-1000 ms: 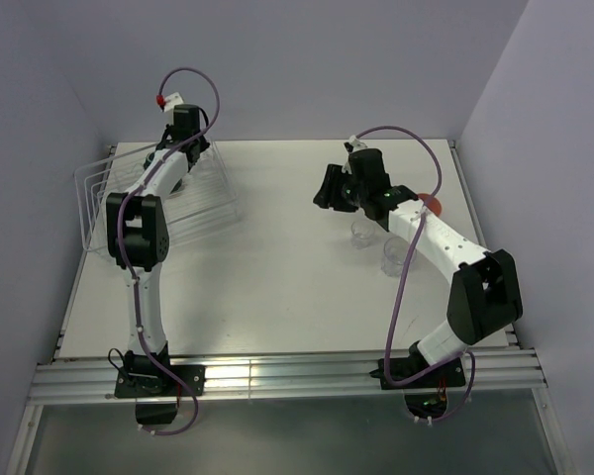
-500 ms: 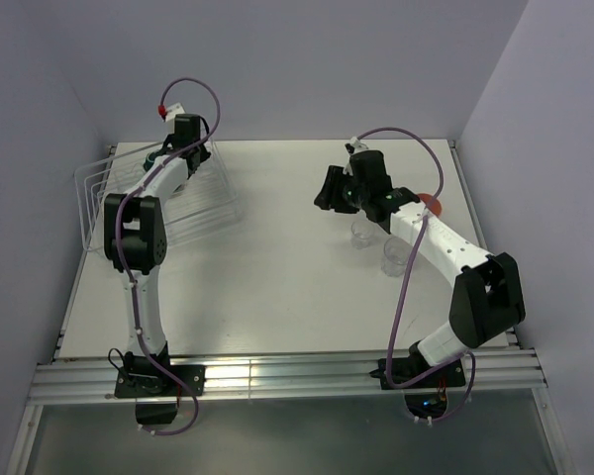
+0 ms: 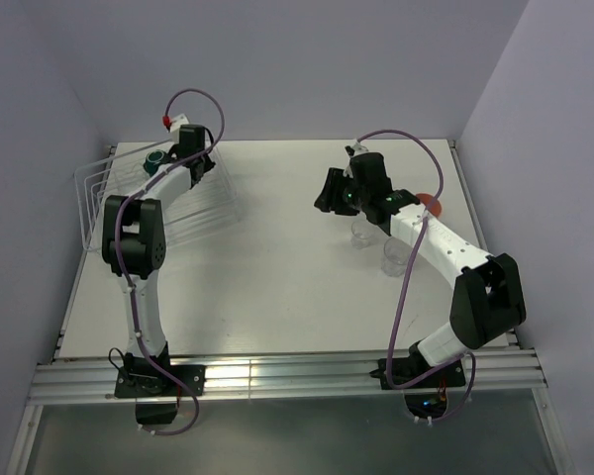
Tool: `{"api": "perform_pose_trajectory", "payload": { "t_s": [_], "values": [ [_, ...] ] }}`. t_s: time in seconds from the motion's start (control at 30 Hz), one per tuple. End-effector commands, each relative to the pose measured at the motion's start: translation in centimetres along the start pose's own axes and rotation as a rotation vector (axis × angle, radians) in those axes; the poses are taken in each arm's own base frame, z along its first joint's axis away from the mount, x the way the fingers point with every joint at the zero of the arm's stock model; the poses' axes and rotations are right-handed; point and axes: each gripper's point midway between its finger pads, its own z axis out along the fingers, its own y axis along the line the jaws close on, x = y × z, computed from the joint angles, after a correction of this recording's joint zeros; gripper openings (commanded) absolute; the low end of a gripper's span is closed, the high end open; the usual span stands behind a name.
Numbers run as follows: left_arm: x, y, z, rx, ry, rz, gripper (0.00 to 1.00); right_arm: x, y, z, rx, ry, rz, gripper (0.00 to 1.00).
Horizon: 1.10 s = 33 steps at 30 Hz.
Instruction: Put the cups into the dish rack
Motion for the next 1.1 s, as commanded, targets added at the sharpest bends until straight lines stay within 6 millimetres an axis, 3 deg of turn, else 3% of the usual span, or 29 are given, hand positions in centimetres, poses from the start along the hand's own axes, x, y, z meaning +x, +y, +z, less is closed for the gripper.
{"api": "perform_pose_trajectory", "payload": {
  "t_s": [0.0,0.37,0.77,0.93,0.97,1.03,1.07],
  "values": [
    [-0.4,-1.0,-1.9,0.037,-0.01,-0.028,0.31,-1.2,1.4,-1.1,-0.045,-0.058,-0.022,0.54],
    [1.1,-0.7,-3.2,0.046,-0.003,-0.039,0.3,-0.9,1.6,-1.4,-0.053,-0.062,-0.026,0.54],
    [-0.7,-1.8,-5.4,0.079,-0.032,-0.027,0.33,-1.1,1.7,-1.9,-0.046,-0.068,-0.028,0.54],
    [-2.4,-1.8,-9.6,0.091,-0.074,-0.045,0.36,-1.4,1.3,-2.8,-0.01,-0.081,-0.028,0.54],
    [-3.8,-2.2,-11.6,0.118,-0.1,-0.065,0.36,-1.3,0.9,-3.2,0.019,-0.07,-0.026,0.54],
    [-3.9,-2.1,-13.5,0.14,-0.101,-0.096,0.42,-1.7,-0.4,-3.7,0.103,-0.087,-0.02,0.54],
    [-5.1,-2.7,-16.0,0.182,-0.118,-0.114,0.45,-1.9,-1.0,-4.1,0.147,-0.097,-0.019,0.54]
  ]
}}
